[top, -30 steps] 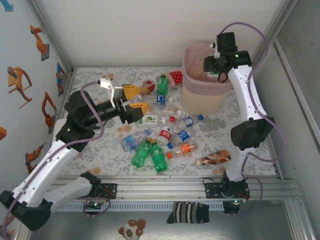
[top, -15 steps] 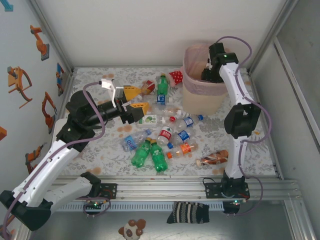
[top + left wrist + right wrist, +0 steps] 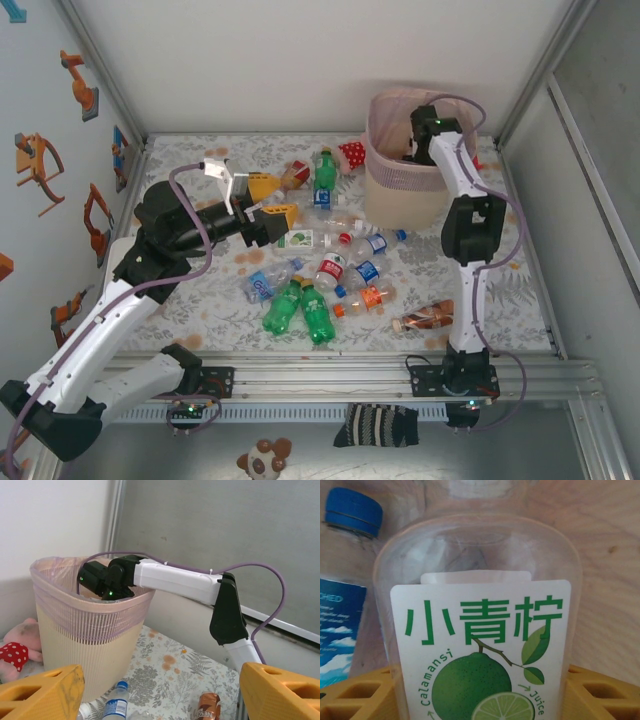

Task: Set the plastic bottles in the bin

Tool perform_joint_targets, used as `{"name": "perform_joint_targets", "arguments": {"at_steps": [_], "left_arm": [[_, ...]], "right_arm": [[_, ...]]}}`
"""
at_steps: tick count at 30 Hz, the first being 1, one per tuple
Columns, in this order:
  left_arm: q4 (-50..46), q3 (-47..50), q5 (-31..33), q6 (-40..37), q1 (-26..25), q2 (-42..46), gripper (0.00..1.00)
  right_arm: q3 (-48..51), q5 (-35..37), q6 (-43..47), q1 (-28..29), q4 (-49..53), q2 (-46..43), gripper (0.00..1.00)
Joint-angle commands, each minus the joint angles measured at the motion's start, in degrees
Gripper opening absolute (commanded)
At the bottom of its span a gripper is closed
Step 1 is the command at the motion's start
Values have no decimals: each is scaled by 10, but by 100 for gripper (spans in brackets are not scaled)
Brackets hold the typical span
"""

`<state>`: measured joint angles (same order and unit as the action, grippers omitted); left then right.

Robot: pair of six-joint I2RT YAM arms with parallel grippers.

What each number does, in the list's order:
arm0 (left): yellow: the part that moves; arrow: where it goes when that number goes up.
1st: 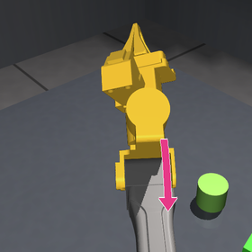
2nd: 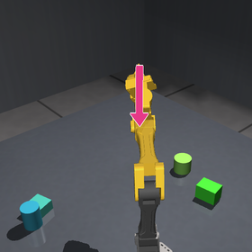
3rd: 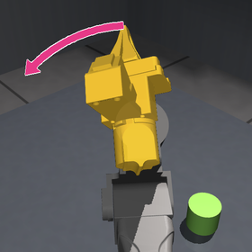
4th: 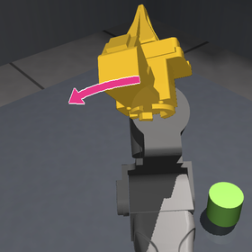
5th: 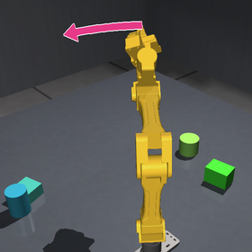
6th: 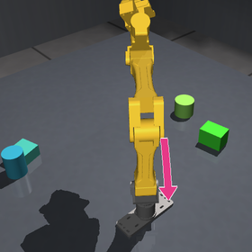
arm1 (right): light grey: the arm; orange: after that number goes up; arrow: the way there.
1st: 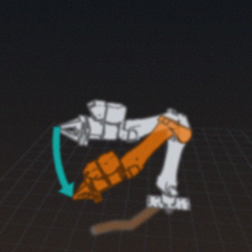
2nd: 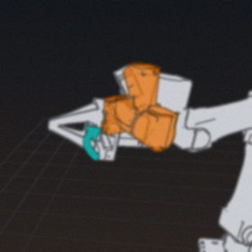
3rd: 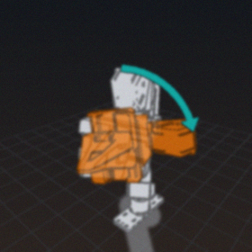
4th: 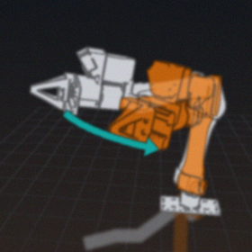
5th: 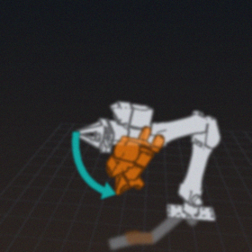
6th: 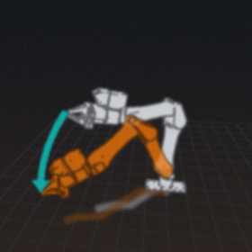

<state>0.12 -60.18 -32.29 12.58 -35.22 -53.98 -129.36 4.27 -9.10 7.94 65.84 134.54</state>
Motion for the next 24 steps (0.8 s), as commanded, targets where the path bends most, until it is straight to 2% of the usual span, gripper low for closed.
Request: {"name": "perform_joint_targets", "arguments": {"at_steps": [1,9,24], "left_arm": [[-10,5,17,-5,1,0,80],[-45,2,81,-2,2,-11,80],[-70,-9,121,6,6,-40,80]], "right_arm": [[-4,-4,3,-4,15,-1,65],[3,-8,2,-5,15,-32,80],[-7,-8,0,-5,32,-127,82]]}}
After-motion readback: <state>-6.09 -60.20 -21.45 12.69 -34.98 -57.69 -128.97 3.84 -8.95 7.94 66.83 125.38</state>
